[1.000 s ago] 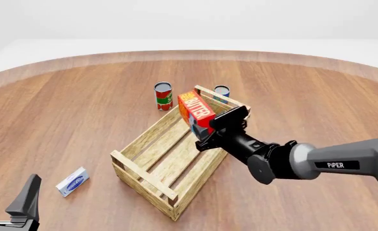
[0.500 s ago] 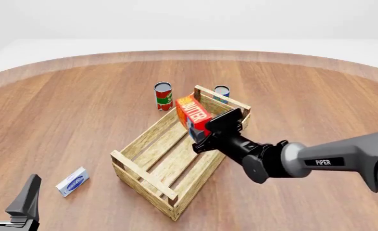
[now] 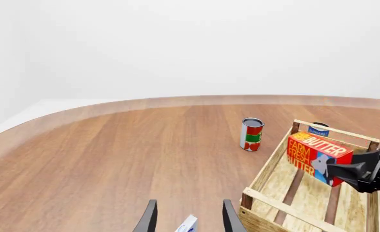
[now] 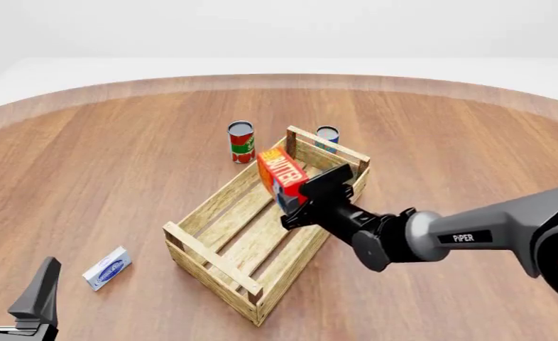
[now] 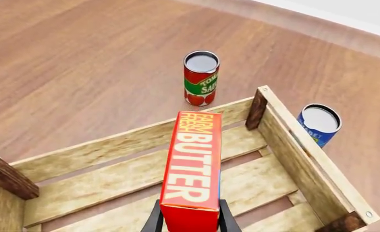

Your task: Pick up the butter and put it in the tray.

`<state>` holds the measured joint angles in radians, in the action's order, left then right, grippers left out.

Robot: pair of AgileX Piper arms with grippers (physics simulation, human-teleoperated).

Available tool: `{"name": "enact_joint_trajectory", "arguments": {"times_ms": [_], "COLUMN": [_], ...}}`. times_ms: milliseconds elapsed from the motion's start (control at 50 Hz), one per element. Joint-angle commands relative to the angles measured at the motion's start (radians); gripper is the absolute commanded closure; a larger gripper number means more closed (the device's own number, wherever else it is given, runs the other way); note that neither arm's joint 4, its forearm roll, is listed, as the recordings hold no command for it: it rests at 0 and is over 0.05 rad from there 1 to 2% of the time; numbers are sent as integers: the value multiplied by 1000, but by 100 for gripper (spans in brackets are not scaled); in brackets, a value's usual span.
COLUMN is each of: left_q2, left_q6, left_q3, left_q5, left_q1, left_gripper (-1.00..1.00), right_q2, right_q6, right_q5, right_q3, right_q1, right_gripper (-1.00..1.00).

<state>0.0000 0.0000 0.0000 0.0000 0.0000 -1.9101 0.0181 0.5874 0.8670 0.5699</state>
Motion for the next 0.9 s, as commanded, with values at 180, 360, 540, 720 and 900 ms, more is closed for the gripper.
{"name": "enact_joint_trajectory", "arguments": {"times_ms": [180, 360, 540, 720, 900], "left_q2": [0, 0, 0, 0, 0], "left_q6": [0, 0, 0, 0, 0], "left_q3": [0, 0, 0, 0, 0], "left_q5": [0, 0, 0, 0, 0], "left_q1": [0, 0, 0, 0, 0], "left_gripper": [-100, -100, -100, -100, -100], "right_q2": [-8, -12, -24, -34, -37], "right_q6": [-25, -26, -32, -38, -37], "right_q5": [2, -6, -8, -16, -19], "right_q3": [18, 18, 20, 27, 30], "right_q1": [-2, -4, 1, -2, -6], "right_gripper": [100, 100, 100, 100, 100]}}
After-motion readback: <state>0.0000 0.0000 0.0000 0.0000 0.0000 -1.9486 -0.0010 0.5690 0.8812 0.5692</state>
